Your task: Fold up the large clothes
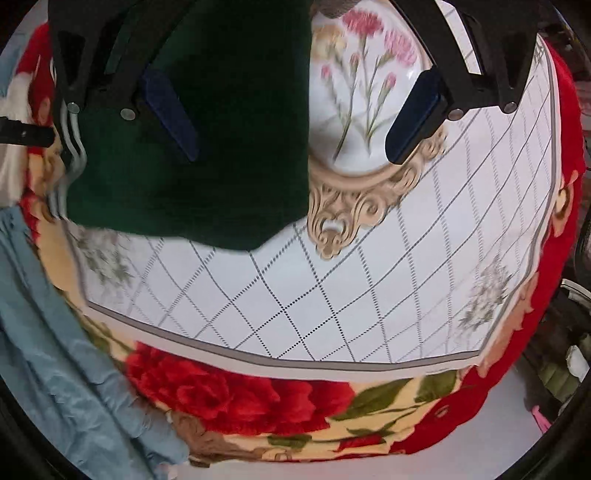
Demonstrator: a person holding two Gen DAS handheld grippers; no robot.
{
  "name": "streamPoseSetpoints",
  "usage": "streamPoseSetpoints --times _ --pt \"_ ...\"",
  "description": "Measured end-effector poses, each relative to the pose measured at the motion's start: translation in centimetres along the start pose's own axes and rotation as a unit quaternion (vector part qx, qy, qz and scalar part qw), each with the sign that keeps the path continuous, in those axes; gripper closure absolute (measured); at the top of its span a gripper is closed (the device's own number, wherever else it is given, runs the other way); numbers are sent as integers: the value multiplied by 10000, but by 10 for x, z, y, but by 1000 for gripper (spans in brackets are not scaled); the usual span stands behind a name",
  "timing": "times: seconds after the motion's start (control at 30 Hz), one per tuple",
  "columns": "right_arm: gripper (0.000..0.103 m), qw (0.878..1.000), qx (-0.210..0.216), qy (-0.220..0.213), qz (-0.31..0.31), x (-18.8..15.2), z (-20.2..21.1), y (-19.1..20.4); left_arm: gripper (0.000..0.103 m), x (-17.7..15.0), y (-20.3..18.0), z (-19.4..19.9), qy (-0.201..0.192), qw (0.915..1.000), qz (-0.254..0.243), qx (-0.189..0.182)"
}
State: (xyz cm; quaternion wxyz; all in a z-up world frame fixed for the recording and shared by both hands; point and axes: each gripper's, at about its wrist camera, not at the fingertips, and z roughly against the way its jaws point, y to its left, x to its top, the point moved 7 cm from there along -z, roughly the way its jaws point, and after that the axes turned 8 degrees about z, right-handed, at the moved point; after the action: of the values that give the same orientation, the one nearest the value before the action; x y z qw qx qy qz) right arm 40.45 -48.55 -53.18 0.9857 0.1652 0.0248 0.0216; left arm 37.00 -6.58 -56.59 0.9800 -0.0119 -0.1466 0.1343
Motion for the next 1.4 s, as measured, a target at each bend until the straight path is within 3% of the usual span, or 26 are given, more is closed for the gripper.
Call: streamPoseSetpoints --times 0.1,0.2,0.3,0.4,0.47,0.53,0.63,0.7,0.77,0.8,0.87,0.9,0.93,1.0,1.07,1.13,1.27,1.37,1.4 --pt "57 9996 9 32 -269 -47 4 -10 0 -29 -4 1 226 9997 -50 -32" --pt "57 9965 -255 683 -406 -94 -50 -23 0 -58 -10 -37 538 9974 -320 354" --pt "57 9938 -349 828 -652 -110 -96 -38 0 -78 -9 -71 929 9953 -191 221" --pt "56 9928 -464 1023 -403 -99 -74 -26 0 -67 -6 -54 919 9956 -155 77" --pt "54 9982 -237 471 -282 -84 -39 -17 0 -54 -2 -33 688 9976 -77 5" --pt "33 9996 -37 -128 -254 -64 -8 -15 0 -35 2 -17 464 9989 77 -79" --pt "27 9967 50 -806 -104 -26 8 -16 0 5 6 -14 118 9993 351 -75" --pt "27 9956 4 -927 -125 1 0 -21 0 31 7 -29 -62 9990 415 130" --pt "27 9953 210 -912 -244 23 -17 -26 0 45 1 -57 21 9991 289 309" --pt "28 9960 228 -811 -292 29 -25 -29 0 48 -4 -77 138 9990 190 383" --pt "57 9965 -12 -737 -399 34 -43 -48 0 50 -11 -102 215 9990 44 399" --pt "78 9960 -317 -688 -470 36 -49 -58 0 50 -11 -111 267 9990 -2 358" --pt "79 9954 -439 -548 -653 37 -61 -70 0 50 -11 -121 340 9988 -21 359" --pt "79 9951 -218 -341 -902 35 -79 -79 0 53 -6 -129 455 9983 50 360" --pt "78 9962 -211 -167 -830 41 -76 -79 0 60 -1 -119 411 9984 144 360" --pt "73 9958 -186 -155 -880 42 -56 -77 0 65 6 -98 219 9989 202 365" --pt "68 9973 -58 -537 -493 33 -4 -48 0 63 23 -46 -121 9988 445 178" --pt "53 9985 99 -447 -286 11 6 -35 0 47 35 -18 -209 9978 635 -30" --pt "37 9985 170 -439 -285 1 7 -38 0 40 36 -16 -138 9972 731 -106"
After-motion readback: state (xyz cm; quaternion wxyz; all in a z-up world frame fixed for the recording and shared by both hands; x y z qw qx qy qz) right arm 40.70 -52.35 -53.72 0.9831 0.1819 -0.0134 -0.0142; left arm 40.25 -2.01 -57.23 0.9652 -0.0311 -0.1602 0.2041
